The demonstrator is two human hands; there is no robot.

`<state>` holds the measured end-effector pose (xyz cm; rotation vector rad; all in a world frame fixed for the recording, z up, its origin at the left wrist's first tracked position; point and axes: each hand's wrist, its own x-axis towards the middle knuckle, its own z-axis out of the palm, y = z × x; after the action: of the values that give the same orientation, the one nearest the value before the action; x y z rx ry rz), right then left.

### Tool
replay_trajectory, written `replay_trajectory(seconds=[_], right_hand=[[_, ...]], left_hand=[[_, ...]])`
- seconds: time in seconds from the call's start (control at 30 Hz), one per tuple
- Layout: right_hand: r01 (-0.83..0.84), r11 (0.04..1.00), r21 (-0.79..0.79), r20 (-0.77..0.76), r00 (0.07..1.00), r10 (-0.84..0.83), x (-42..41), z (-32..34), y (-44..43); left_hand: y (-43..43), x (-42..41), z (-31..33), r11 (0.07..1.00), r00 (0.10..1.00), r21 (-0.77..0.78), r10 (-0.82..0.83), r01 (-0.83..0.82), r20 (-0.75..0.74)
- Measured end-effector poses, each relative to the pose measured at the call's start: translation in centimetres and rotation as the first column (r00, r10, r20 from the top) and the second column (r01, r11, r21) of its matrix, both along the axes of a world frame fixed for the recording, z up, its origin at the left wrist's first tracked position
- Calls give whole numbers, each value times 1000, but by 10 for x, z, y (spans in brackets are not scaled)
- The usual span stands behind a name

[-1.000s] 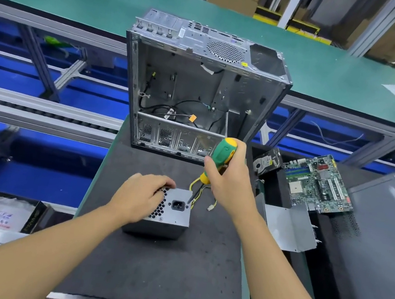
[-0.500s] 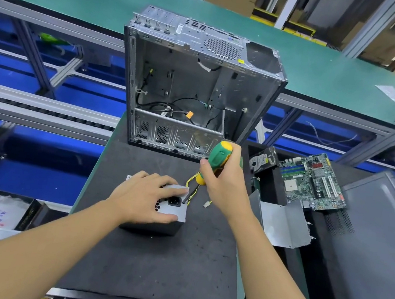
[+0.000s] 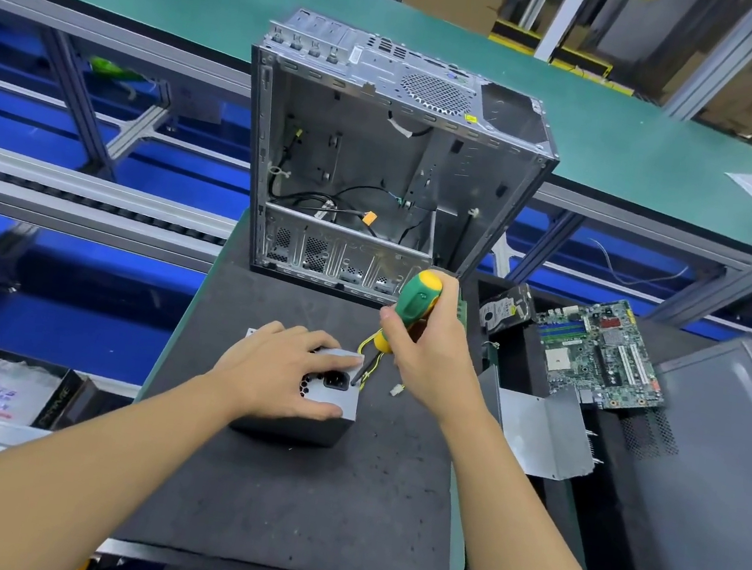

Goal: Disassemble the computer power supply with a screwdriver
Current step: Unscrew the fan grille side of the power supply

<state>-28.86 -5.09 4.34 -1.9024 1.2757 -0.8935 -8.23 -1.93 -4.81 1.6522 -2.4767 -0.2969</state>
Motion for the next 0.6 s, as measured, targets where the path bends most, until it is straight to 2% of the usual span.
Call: replay_trajectory(seconds=[0.27, 0.5, 0.6], right_hand=[[-67, 998, 9, -25, 997, 67, -1, 6, -1], [98, 989, -112, -55, 993, -105, 4, 2, -1], [75, 994, -82, -36, 996, -78, 3, 2, -2]], left_hand=[[0, 1, -2, 1000, 1000, -14, -12, 12, -8], [0, 1, -2, 1000, 1000, -3, -2, 2, 9], [-1, 2, -1, 1000, 1000, 7, 0, 0, 10]])
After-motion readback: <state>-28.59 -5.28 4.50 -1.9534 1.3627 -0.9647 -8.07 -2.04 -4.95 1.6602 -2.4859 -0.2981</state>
